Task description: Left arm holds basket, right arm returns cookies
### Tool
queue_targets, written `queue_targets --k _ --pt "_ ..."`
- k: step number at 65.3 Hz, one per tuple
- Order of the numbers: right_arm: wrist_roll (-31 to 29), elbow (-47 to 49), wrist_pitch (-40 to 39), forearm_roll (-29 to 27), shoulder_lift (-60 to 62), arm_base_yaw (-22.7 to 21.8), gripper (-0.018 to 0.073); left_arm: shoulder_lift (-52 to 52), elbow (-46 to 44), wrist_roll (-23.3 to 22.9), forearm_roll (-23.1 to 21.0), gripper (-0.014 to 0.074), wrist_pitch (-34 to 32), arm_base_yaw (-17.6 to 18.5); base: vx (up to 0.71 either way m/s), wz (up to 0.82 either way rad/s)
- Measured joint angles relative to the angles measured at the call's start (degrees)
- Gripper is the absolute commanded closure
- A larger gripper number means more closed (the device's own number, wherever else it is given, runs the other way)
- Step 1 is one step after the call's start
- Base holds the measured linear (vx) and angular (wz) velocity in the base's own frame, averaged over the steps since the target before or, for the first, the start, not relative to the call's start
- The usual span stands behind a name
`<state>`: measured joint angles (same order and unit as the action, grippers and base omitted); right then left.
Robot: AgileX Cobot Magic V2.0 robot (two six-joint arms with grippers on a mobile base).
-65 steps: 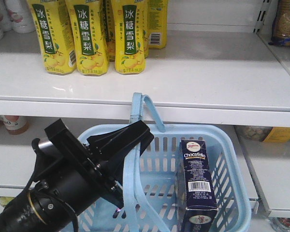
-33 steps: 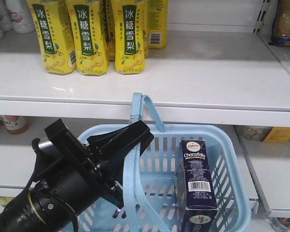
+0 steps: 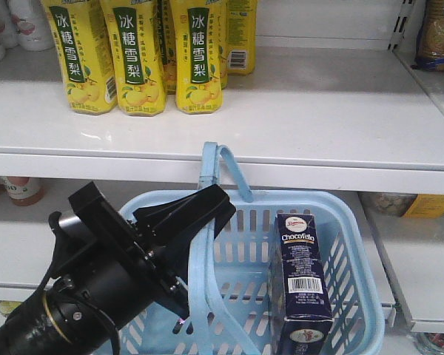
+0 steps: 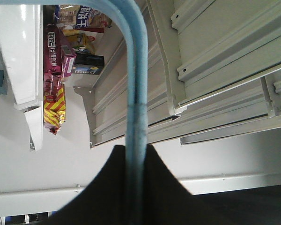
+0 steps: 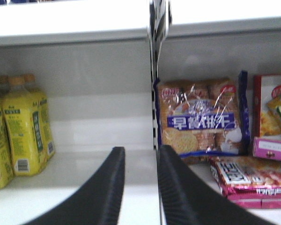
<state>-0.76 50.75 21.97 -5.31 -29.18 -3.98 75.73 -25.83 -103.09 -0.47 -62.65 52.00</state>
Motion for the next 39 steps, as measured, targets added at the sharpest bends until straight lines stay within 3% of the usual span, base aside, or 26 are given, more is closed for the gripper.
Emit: queue_targets --k 17,28,39 --pt "0.0 0.3 3.6 -3.0 -2.1 0.1 0.0018 0.0 0.0 0.0 0.0 0.0599 0.0 0.0 0.0 0.0" --pt "0.0 0.3 5.0 -6.5 -4.7 3.9 0.0 0.0 0.0 0.0 0.0 0.0599 0.0 0.0 0.0 0.0" --pt "0.8 0.3 9.4 -7.9 -8.6 11.9 0.0 0.0 0.0 0.0 0.0 0.0599 0.0 0.0 0.0 0.0"
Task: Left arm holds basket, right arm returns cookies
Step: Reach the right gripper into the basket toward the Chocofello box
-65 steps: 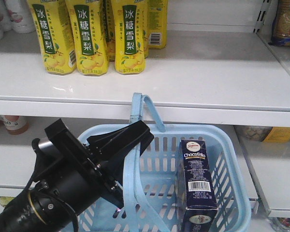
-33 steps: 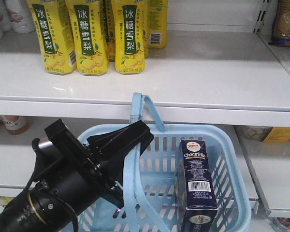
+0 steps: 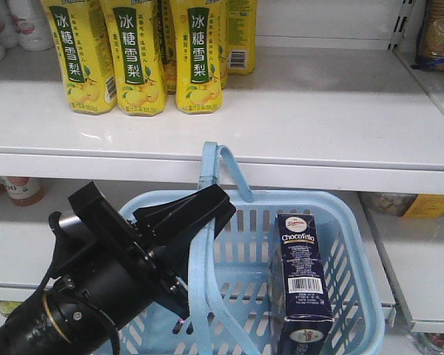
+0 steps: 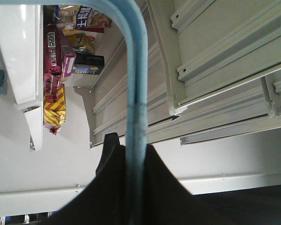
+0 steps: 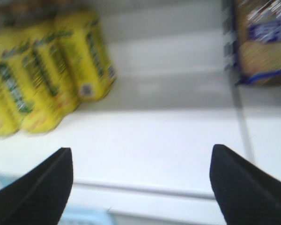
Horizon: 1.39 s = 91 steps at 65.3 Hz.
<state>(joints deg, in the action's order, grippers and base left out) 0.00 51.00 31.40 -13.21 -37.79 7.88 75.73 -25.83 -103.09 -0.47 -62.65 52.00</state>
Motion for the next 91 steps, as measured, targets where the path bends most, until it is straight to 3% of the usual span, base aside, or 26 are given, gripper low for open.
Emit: queue_targets --k 20,41,59,91 --pt "11.9 0.5 9.0 -0.4 -8.2 16.1 0.0 0.0 0.0 0.0 0.0 0.0599 0.0 0.0 0.0 0.0" --pt "22.4 9.2 21.2 1.3 -19.6 26.6 0.0 0.0 0.0 0.0 0.0 0.0599 0.0 0.0 0.0 0.0" --pt "24.7 15.6 30.1 7.0 -28.0 31.2 0.0 0.0 0.0 0.0 0.0 0.0599 0.0 0.0 0.0 0.0" --pt "27.1 17.0 32.9 9.5 -34.2 31.6 0.0 0.0 0.0 0.0 0.0 0.0599 0.0 0.0 0.0 0.0"
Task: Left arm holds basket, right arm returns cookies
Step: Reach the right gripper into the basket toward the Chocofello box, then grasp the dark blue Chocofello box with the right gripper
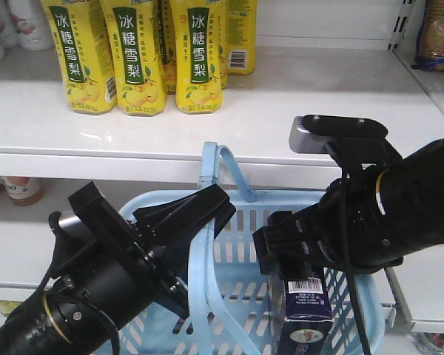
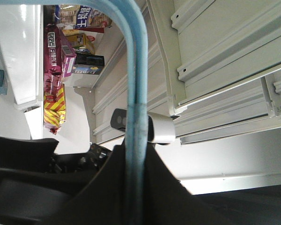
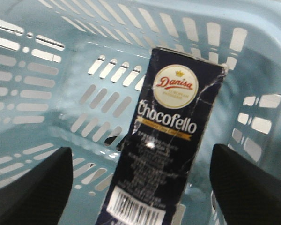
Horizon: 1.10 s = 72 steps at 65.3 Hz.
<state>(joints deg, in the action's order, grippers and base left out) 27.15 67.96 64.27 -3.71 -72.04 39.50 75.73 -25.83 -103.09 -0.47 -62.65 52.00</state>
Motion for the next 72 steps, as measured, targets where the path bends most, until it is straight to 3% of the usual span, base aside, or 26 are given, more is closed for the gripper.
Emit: queue_targets --k 52,63,72 --pt "0.2 -1.2 -3.1 3.2 -6.2 0.0 0.0006 0.0 0.0 0.0 0.1 0.0599 0.0 0.0 0.0 0.0" --pt "0.2 -2.5 -4.4 3.2 -6.3 0.0 0.008 0.0 0.0 0.0 0.5 0.0599 0.3 0.0 0.0 0.0" --pt "0.2 -2.7 -4.7 3.4 -6.3 0.0 0.0225 0.0 0.0 0.0 0.5 0.0599 0.3 0.0 0.0 0.0"
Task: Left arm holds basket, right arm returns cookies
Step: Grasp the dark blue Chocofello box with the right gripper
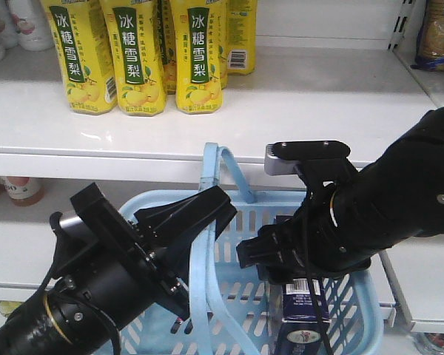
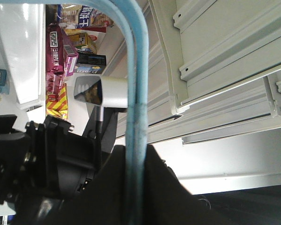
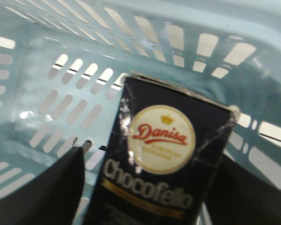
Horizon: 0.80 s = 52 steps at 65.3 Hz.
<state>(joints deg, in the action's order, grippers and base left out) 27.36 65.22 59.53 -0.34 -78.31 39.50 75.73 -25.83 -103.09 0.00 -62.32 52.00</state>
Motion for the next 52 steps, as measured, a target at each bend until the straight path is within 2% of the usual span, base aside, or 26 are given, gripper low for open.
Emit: queue_targets --k 14,33,52 --pt "0.0 0.0 -0.2 1.6 0.0 0.0 0.0571 0.0 0.0 0.0 0.0 0.0599 0.0 0.0 0.0 0.0" --pt "-0.3 0.0 -0.6 1.9 0.3 0.0 0.057 0.0 0.0 0.0 0.0 0.0599 0.0 0.0 0.0 0.0" --pt "-0.3 0.0 -0.7 2.0 5.6 0.0 0.057 0.0 0.0 -0.1 -0.4 0.0599 -0.4 0.0 0.0 0.0"
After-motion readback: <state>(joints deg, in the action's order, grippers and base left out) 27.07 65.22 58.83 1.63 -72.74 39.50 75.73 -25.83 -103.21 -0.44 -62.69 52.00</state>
